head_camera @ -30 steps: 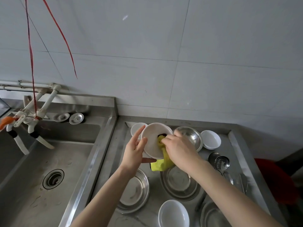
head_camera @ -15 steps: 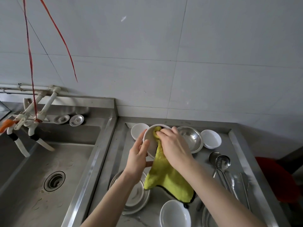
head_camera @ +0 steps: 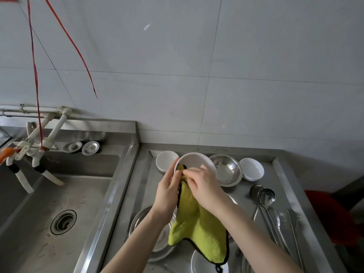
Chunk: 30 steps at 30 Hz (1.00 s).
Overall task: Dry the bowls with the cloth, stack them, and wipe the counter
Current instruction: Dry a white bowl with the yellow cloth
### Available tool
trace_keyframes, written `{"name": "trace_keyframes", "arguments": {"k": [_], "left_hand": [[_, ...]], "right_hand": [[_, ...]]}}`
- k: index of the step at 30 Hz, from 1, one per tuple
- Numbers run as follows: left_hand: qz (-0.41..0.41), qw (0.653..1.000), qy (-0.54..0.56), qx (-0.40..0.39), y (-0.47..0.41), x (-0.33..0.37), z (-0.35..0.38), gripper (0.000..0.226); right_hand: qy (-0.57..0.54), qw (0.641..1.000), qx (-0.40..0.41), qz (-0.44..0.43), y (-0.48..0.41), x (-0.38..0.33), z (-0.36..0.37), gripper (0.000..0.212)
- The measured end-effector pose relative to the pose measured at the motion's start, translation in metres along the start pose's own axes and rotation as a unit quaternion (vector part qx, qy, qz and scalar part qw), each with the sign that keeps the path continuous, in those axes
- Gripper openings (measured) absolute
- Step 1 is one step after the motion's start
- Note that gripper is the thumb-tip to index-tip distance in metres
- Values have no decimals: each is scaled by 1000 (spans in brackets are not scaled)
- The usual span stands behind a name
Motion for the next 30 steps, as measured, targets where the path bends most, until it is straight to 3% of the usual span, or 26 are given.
{"name": "trace_keyframes", "arguments": {"k": [3, 8, 14, 20, 26, 30], "left_hand": [[6, 1000, 0, -14, 1, 2, 3, 37], [-2, 999, 19, 28, -5, 10, -16, 35], [-9, 999, 53, 4, 1, 22, -22, 30], [-16, 999, 39, -11, 4, 23, -17, 29], [-36, 999, 31, -1, 5, 20, -16, 30], [-42, 998, 38, -8, 8, 17, -16, 32]], "right_hand": [[27, 999, 38, 24, -6, 11, -3, 34], [12, 998, -46, -31, 7, -15, 5, 33], [97, 992, -35, -73, 26, -19, -16, 31], [144, 985, 88, -42, 28, 7, -60, 37], [44, 957, 285, 0, 40, 27, -117, 23], [-42, 958, 280, 43, 38, 47, -123, 17]]}}
Point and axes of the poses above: each hand's wrist, its own y-axis away from the middle knuckle, its own z-axis out of the palm, x = y × z, the point moved 10 cm from there along -y, towards the middle knuckle, and after that the axes turned 7 degrees about -y, right-handed, at the moved point
